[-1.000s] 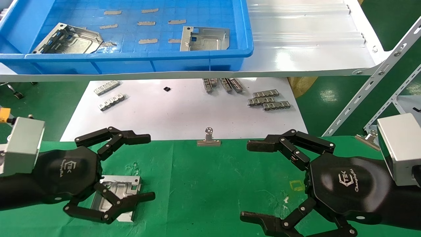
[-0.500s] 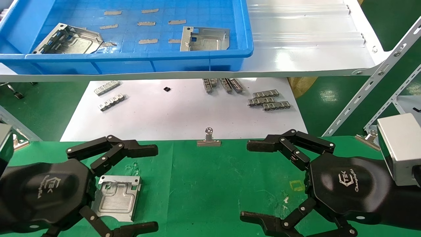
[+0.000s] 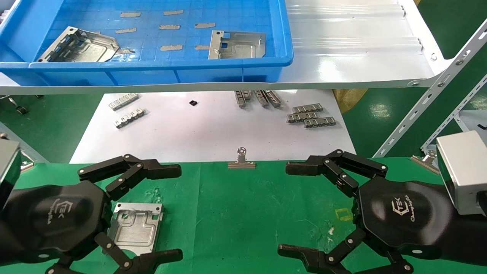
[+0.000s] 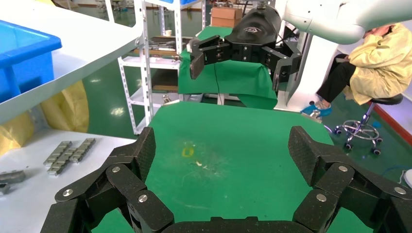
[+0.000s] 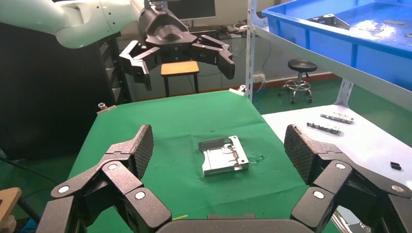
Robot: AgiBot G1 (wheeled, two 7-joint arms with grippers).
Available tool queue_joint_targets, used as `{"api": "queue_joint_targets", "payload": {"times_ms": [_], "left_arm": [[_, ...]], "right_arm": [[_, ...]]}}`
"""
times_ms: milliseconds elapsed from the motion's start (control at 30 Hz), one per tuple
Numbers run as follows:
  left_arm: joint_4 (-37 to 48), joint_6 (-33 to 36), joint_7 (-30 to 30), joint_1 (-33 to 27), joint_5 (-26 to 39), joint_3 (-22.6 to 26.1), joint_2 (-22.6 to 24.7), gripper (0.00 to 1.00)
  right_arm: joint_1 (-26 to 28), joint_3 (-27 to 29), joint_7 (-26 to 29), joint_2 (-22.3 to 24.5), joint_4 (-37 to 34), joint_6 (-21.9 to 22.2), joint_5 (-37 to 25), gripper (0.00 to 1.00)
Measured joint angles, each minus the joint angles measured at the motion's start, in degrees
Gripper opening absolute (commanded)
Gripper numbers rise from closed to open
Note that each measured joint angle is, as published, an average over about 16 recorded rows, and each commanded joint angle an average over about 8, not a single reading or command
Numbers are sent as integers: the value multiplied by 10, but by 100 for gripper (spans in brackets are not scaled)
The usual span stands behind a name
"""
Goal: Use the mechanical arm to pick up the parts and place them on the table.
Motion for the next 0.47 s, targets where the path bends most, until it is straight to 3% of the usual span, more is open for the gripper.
{"api": "queue_joint_targets", "payload": {"times_ms": [467], "left_arm": [[5, 0, 2, -3, 2, 3, 1, 100]], "right_arm": [[0, 0, 0, 0, 0, 0, 0, 100]]}}
